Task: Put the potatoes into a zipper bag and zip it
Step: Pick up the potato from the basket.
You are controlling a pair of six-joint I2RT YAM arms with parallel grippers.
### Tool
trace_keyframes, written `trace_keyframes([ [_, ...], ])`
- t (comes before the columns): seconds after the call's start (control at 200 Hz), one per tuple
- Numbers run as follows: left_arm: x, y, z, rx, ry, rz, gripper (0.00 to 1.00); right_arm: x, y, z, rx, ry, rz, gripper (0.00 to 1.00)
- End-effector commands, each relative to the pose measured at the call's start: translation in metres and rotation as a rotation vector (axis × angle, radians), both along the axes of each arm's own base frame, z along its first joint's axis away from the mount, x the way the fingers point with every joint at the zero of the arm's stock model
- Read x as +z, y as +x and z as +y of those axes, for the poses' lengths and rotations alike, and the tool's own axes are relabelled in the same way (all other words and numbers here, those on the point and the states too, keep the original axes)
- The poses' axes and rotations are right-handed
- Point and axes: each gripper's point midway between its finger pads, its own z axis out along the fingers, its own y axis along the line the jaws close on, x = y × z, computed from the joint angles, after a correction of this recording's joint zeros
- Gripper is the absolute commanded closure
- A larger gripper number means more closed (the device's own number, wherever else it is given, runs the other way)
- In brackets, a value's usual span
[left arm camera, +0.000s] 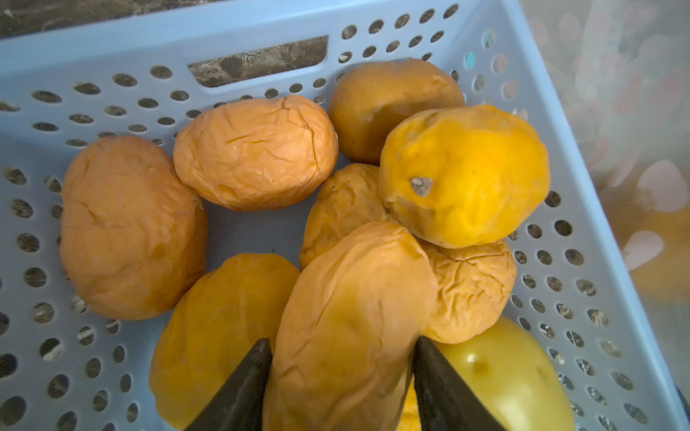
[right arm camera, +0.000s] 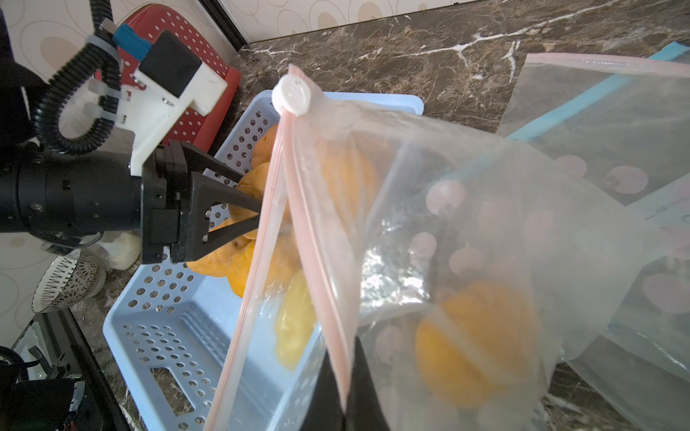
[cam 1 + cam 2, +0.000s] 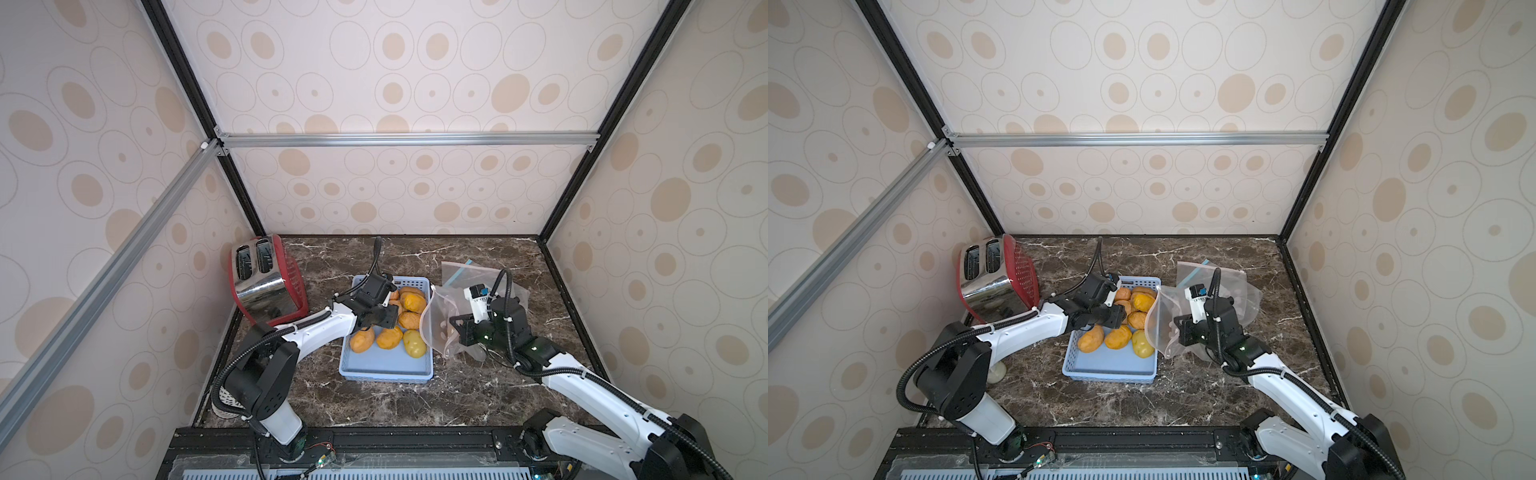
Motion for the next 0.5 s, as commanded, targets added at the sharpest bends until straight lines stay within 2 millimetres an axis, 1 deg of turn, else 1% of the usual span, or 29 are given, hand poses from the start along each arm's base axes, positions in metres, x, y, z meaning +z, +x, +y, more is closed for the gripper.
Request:
trace_keyframes([
  [0.0,0.037,0.003,0.000,0.023,-0.069,-0.067,0.47,0.001,-0.001,-0.004,-0.006,-0.010,-0.011,1.00],
  [0.13,0.068,-0.001,-0.001,0.036,-0.142,-0.116,0.49,0.001,-0.001,-0.004,-0.004,-0.011,-0.010,1.00],
  [0.27,0.100,-0.013,-0.016,-0.007,-0.269,-0.151,0.54,0.001,-0.001,-0.004,-0.006,-0.007,-0.009,1.00],
  [0.33,0.117,-0.020,-0.029,-0.046,-0.344,-0.172,0.57,0.000,-0.001,-0.003,-0.006,-0.007,-0.009,1.00],
  [0.41,0.140,-0.033,-0.053,-0.129,-0.470,-0.184,0.58,0.000,-0.001,-0.003,-0.004,-0.005,-0.007,1.00],
  [0.495,0.152,-0.045,-0.078,-0.197,-0.556,-0.174,0.59,-0.001,-0.001,-0.002,-0.001,-0.006,-0.005,1.00],
])
